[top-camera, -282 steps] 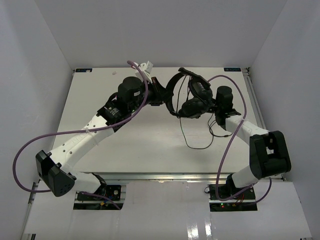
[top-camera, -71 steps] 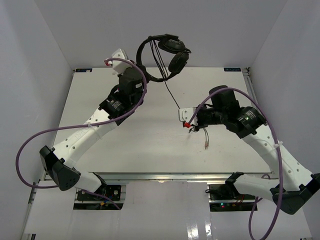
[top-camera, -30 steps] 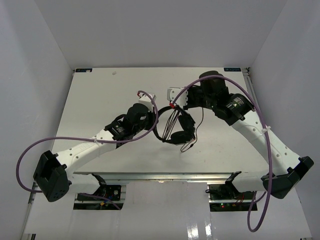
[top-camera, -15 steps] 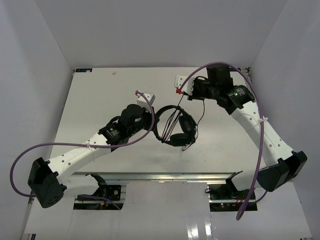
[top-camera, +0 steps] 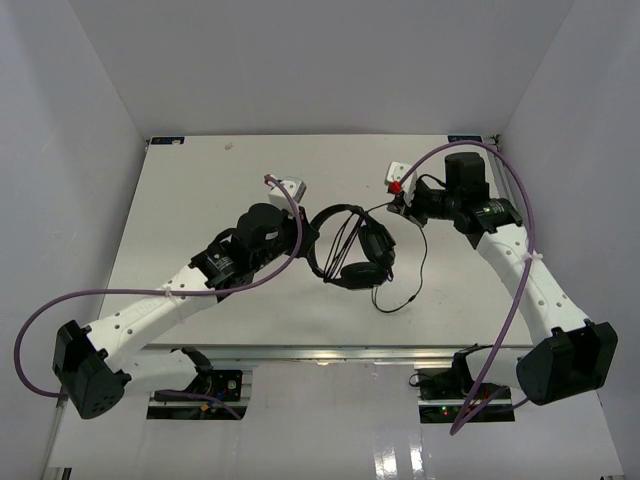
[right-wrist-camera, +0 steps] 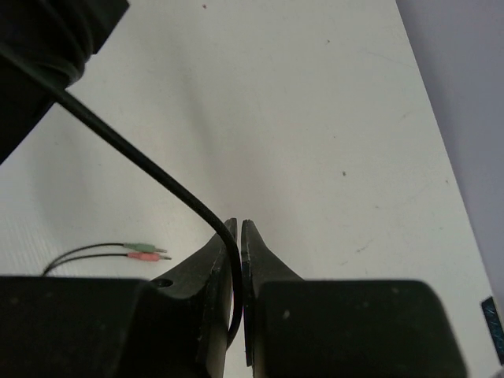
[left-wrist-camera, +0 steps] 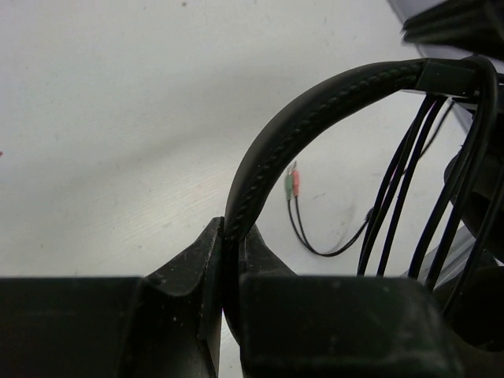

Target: Wrap the headphones

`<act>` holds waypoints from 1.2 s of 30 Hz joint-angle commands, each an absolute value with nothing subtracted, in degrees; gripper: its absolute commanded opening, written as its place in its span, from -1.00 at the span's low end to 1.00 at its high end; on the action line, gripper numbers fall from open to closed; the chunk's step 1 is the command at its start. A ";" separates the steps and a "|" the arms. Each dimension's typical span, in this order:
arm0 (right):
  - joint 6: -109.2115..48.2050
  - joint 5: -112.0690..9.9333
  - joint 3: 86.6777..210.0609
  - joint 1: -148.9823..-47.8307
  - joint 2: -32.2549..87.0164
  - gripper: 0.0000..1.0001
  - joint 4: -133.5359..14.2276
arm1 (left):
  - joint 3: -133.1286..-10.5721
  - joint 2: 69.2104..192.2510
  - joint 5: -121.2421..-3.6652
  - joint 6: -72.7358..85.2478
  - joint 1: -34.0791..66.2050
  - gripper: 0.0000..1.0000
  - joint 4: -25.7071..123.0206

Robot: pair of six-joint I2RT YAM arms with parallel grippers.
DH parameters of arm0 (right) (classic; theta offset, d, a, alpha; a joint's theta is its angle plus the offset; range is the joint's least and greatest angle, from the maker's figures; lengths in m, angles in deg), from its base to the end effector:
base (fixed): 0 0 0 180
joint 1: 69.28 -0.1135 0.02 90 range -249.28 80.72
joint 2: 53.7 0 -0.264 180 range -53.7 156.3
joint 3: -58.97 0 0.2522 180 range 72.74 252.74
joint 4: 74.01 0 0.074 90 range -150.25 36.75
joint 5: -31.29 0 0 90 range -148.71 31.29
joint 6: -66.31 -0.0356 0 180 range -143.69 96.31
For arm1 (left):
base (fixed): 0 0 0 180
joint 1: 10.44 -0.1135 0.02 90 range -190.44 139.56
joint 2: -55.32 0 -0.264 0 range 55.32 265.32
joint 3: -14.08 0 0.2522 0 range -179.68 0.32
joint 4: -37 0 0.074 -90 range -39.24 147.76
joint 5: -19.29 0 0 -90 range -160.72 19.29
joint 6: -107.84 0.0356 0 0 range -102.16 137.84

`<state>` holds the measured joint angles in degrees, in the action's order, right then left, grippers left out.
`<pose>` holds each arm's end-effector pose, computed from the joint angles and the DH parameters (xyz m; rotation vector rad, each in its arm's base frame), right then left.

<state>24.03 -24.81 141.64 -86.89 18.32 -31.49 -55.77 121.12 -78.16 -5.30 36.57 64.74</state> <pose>0.2554 0.1019 0.3565 -1.3708 1.5076 0.3012 0.1830 -0.1896 0.3282 0.3370 2.0139 -0.6571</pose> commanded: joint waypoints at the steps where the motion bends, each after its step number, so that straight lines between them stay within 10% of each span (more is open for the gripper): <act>1: 14.99 -15.70 136.36 -86.25 15.56 -0.75 -43.10 | -64.90 122.10 -71.94 -8.77 37.02 -1.00 63.05; 20: -39.83 7.65 115.19 -85.45 23.29 -0.67 -100.73 | -81.35 131.88 -66.23 -21.09 36.94 -1.00 59.11; 36: -50.76 12.19 110.18 -84.75 25.02 -0.59 -114.21 | -84.32 132.81 -74.72 -24.20 36.94 -1.00 54.31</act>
<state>-45.40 9.80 112.16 -85.03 24.22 -106.01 -80.44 133.79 -69.49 -20.32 36.77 61.17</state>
